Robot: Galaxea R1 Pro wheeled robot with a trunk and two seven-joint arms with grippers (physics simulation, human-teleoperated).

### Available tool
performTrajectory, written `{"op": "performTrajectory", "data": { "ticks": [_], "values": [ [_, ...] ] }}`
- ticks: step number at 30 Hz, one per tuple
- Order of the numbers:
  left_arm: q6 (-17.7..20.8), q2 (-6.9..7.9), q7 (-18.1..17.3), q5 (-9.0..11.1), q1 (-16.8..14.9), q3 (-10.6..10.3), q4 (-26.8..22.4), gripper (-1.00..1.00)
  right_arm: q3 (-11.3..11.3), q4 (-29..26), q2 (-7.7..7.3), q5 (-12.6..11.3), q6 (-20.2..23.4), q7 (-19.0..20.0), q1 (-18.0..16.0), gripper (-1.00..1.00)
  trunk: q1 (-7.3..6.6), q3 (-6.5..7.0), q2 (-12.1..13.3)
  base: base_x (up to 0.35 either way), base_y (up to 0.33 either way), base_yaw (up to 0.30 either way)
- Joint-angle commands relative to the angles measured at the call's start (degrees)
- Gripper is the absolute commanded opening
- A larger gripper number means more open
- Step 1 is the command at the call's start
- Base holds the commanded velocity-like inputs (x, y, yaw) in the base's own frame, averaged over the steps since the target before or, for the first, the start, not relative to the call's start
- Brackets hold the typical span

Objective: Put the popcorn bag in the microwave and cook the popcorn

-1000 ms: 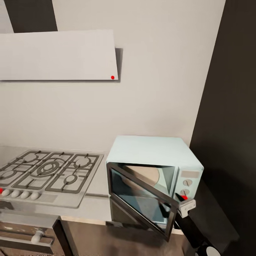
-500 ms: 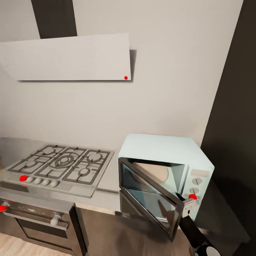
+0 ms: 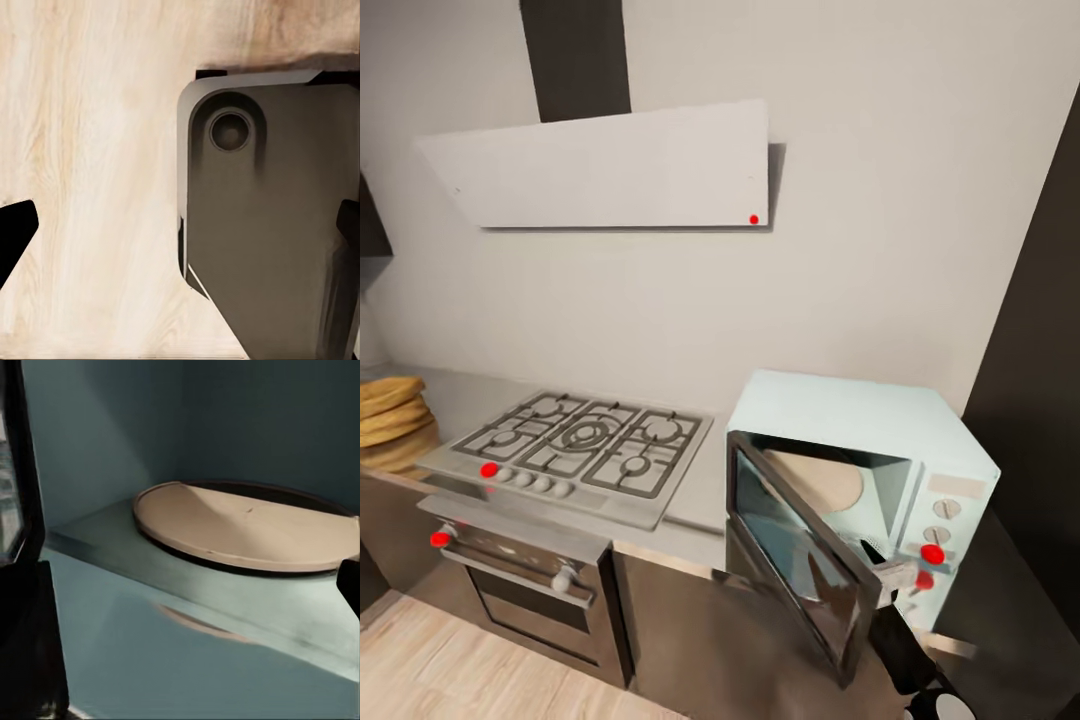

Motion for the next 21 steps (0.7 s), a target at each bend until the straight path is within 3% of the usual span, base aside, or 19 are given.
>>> {"op": "performTrajectory", "data": {
  "ticks": [1, 11, 21],
  "values": [
    [-0.13, 0.00, 0.01, 0.00, 0.03, 0.00, -0.03, 1.00, 0.05, 0.00, -0.03, 0.05, -0.18, 0.15, -0.03, 1.00, -0.02, -0.08, -0.07, -0.335, 0.000, 0.218],
    [-0.15, 0.02, 0.01, 0.00, 0.00, 0.00, -0.03, 1.00, 0.06, -0.02, -0.03, 0.07, -0.12, 0.15, -0.03, 1.00, -0.02, -0.08, -0.07, -0.326, 0.000, 0.208],
    [-0.12, 0.00, 0.01, 0.01, 0.06, 0.06, -0.02, 1.00, 0.13, -0.02, -0.03, 0.08, -0.12, 0.19, -0.03, 1.00, -0.02, -0.08, -0.07, -0.022, 0.000, 0.204]
  ]
}}
